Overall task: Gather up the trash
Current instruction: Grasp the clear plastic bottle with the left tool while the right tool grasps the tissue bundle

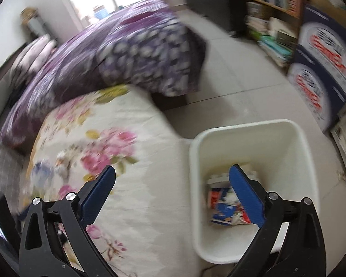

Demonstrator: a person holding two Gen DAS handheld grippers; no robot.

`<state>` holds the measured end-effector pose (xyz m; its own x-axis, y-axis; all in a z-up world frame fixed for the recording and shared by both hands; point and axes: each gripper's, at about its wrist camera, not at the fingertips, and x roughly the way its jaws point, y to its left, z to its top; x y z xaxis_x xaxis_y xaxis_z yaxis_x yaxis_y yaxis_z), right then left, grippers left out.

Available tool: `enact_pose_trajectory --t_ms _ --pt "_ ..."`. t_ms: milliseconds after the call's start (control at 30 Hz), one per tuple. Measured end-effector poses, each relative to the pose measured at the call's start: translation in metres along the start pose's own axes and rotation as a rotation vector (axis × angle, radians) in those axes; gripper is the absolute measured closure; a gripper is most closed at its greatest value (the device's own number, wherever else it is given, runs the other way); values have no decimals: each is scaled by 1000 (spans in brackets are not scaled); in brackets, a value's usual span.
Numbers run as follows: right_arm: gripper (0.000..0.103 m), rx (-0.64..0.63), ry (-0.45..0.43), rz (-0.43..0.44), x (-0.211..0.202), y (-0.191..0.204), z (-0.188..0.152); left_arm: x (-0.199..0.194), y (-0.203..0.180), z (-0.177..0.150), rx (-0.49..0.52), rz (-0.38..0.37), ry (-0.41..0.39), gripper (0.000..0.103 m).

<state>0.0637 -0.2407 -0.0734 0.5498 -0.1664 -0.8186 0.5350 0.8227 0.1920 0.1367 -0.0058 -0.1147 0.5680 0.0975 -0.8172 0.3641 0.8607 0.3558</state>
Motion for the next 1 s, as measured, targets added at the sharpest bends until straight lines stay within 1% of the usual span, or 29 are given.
enact_pose_trajectory --t_ms 33,67,167,233,333,400,500,633,700,767,800,833,867,900,933,967,1000 --pt "8 -31 9 15 6 10 0 5 11 -1 18 28 -3 20" --pt "8 -66 18 28 12 21 0 16 31 -2 14 60 8 20" --pt "8 -191 57 88 35 65 -1 40 71 -2 13 65 41 20" --pt "8 -255 76 133 49 90 -1 57 93 3 70 85 46 20" --pt "8 -352 115 195 72 132 -4 76 108 13 138 52 58 20" --pt "8 -407 141 246 87 158 -7 90 115 21 189 14 77 20" --pt "8 -467 165 268 106 191 -9 107 117 29 233 -18 103 19" --pt "8 -514 189 276 128 223 -9 126 125 29 249 -50 127 19" --pt "8 -519 201 271 138 234 -10 134 127 27 255 -51 138 19" --pt "10 -524 199 262 145 241 -11 139 130 27 250 -45 133 20" --pt "14 -528 196 256 150 246 -13 140 133 27 230 -61 129 20" --pt "20 -531 194 250 152 247 -13 140 135 28 212 -78 124 23" --pt "23 -539 180 232 153 248 -15 140 137 28 192 -95 119 29" --pt "34 -553 151 213 153 250 -16 141 138 28 178 -105 113 31" --pt "41 -559 137 199 154 250 -17 140 138 28 171 -99 102 35" --pt "53 -559 124 188 155 250 -17 139 137 28 163 -88 92 38" --pt "70 -548 115 193 153 249 -15 138 135 27 156 -79 86 38"
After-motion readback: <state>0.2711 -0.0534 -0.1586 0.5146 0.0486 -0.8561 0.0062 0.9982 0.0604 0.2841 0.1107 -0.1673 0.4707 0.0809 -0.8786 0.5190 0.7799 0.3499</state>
